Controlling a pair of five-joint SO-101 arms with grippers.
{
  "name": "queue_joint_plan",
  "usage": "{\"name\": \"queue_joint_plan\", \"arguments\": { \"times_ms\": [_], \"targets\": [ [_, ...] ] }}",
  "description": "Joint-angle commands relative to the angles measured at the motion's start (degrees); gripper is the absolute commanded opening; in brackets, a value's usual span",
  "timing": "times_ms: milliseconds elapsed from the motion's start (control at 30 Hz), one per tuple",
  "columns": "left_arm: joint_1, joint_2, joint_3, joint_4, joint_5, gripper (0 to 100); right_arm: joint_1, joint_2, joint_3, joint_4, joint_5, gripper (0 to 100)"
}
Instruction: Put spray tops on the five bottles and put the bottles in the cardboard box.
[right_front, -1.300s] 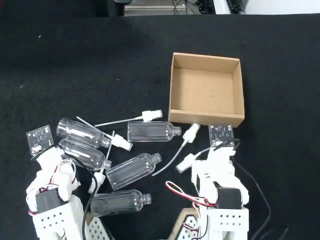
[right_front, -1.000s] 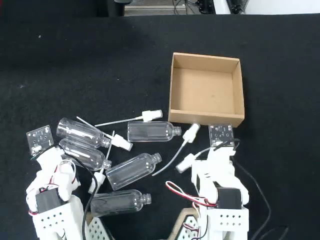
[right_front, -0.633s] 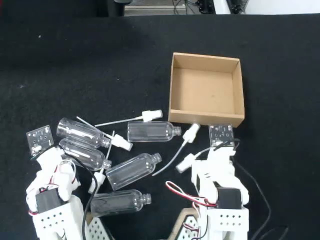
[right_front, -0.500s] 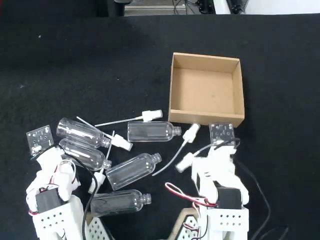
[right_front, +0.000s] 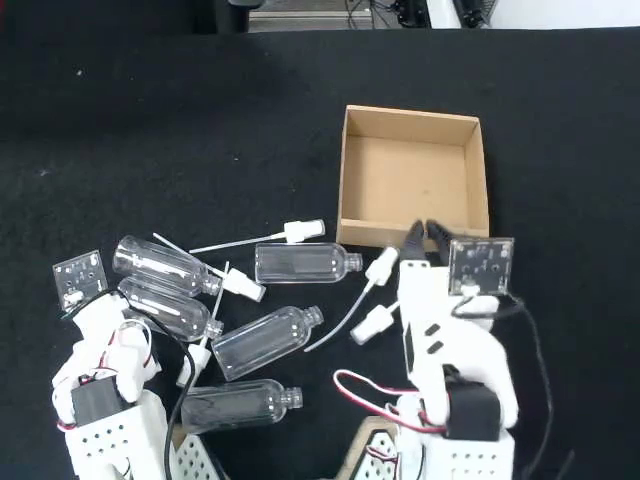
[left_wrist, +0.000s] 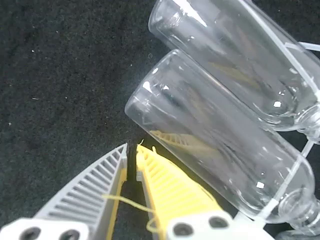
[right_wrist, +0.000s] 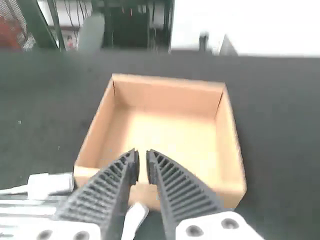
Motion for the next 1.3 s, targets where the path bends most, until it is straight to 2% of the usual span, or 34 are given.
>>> {"name": "queue_joint_plan", "arguments": {
  "times_ms": [0,167,300,533,667,733,800,967,1133,1267],
  "targets": [
    [0.40,-0.62,1.27,1.41,0.18,3,-3.34,-4.79,-8.66,0.35,3.60,10.8],
    [0.40,-0.62,1.27,1.41,0.35,3,-7.74,-1.19,-18.07,4.92,3.69,13.3],
    [0.40,-0.62,1.27,1.41,0.35,3,-10.64,12.70,-27.21,8.09,2.55,13.3],
    [0.13,-0.62,1.27,1.41,0.26,3,-21.10,45.67,-45.14,14.77,-14.77,13.9],
    [0.13,-0.62,1.27,1.41,0.18,3,-28.31,60.00,-51.47,16.70,-19.78,13.9],
    [0.13,-0.62,1.27,1.41,0.18,3,-30.86,65.63,-53.41,16.62,-19.96,13.9],
    [0.13,-0.62,1.27,1.41,0.18,3,-32.70,70.64,-55.16,16.70,-16.62,13.9],
    [0.04,-0.62,1.27,1.41,0.18,3,-34.90,80.66,-56.84,17.05,4.22,15.7],
    [0.04,-0.62,1.27,1.41,0.18,3,-35.52,89.10,-56.84,17.14,10.11,29.1],
    [0.13,-0.62,1.27,1.41,0.18,3,-35.60,93.85,-56.84,16.79,14.86,31.1]
  ]
}}
